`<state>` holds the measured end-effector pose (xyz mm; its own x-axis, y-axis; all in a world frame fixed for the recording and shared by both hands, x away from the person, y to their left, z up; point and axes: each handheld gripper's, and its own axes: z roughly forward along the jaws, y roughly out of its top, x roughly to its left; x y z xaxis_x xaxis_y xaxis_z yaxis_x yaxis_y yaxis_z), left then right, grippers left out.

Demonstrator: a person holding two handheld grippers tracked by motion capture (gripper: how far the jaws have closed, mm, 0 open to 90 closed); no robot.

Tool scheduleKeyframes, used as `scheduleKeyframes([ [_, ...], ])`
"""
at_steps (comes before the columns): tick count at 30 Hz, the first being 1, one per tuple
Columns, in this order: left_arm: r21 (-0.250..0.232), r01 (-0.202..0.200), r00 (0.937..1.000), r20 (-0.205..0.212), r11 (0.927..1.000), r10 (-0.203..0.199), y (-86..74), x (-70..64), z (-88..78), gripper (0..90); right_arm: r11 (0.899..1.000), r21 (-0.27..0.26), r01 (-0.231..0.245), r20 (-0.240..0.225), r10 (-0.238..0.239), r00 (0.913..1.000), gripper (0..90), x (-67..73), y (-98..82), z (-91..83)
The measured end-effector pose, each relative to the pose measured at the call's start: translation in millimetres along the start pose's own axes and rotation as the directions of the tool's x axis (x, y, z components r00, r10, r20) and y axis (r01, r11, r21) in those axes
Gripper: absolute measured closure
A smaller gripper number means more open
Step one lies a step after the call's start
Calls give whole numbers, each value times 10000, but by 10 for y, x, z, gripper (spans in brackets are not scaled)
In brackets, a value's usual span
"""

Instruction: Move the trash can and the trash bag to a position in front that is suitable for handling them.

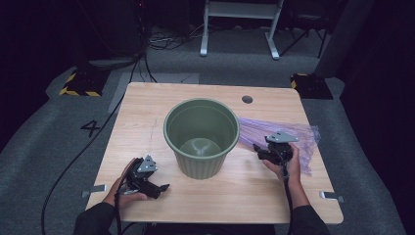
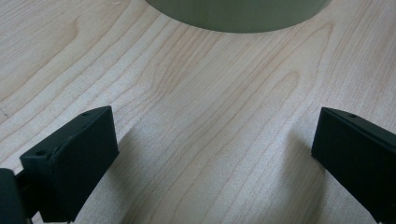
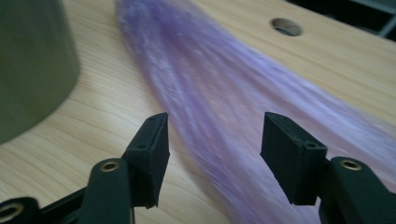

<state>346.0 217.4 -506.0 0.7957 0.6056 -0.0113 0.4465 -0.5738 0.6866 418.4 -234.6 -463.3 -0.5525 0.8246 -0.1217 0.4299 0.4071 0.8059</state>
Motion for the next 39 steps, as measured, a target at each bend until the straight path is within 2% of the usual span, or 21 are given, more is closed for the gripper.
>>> scheduleKeyframes([
  [3, 1, 0, 10000, 1, 10000, 0, 0, 0, 0, 0, 9987, -113, 496, -770, -503, 9958, 363, 142, 37, 28],
  [6, 0, 1, 10000, 0, 10000, -1, 0, 0, 0, 0, 9962, -303, 820, -1562, -857, 9840, 318, 288, 77, 24],
  [9, -4, 24, 10000, -16, 10000, -24, 1, -3, 2, 0, 9937, -392, 1047, -2345, -1110, 9658, 270, 440, 107, 33],
  [13, 20, 30, 10000, -26, 10000, -30, 8, -2, 6, 0, 9911, -767, 1085, -2934, -1264, 9476, 257, 576, 146, 25],
  [14, 22, 34, 10000, -29, 10000, -34, 9, -2, 7, 0, 9904, -850, 1091, -3033, -1301, 9440, 258, 603, 158, 29],
  [16, 18, 37, 10000, -23, 10000, -37, 12, -2, 9, 0, 9895, -873, 1152, -3002, -1364, 9441, 268, 648, 177, 41],
  [19, 30, 23, 10000, -17, 10000, -23, 15, 0, 11, 0, 9888, -949, 1154, -3132, -1397, 9394, 276, 702, 202, 79],
  [26, 16, 39, 10000, -12, 10000, -39, 15, -1, 12, 0, 9876, -847, 1322, -3094, -1522, 9387, 285, 794, 248, 193],
  [28, 16, 39, 10000, -11, 10000, -39, 15, -1, 12, 0, 9881, -768, 1336, -3011, -1507, 9416, 285, 791, 248, 229],
  [30, 17, 41, 10000, -10, 10000, -41, 15, -2, 12, 0, 9885, -732, 1320, -2756, -1473, 9499, 288, 775, 244, 253],
  [34, 12, 42, 10000, -13, 10000, -42, 14, -2, 12, 0, 9869, -269, 1593, -1603, -1615, 9738, 314, 660, 189, 242],
  [35, 11, 40, 10000, -12, 10000, -40, 14, -2, 12, 0, 9896, -81, 1433, -1210, -1432, 9823, 344, 574, 161, 230],
  [37, 11, 42, 10000, -13, 10000, -42, 14, -2, 12, 0, 9950, 70, 993, -617, -987, 9932, 392, 434, 120, 204],
  [39, 13, 43, 10000, -11, 10000, -43, 14, -2, 12, 0, 9978, 154, 642, -60, -641, 9979, 452, 287, 77, 171],
])
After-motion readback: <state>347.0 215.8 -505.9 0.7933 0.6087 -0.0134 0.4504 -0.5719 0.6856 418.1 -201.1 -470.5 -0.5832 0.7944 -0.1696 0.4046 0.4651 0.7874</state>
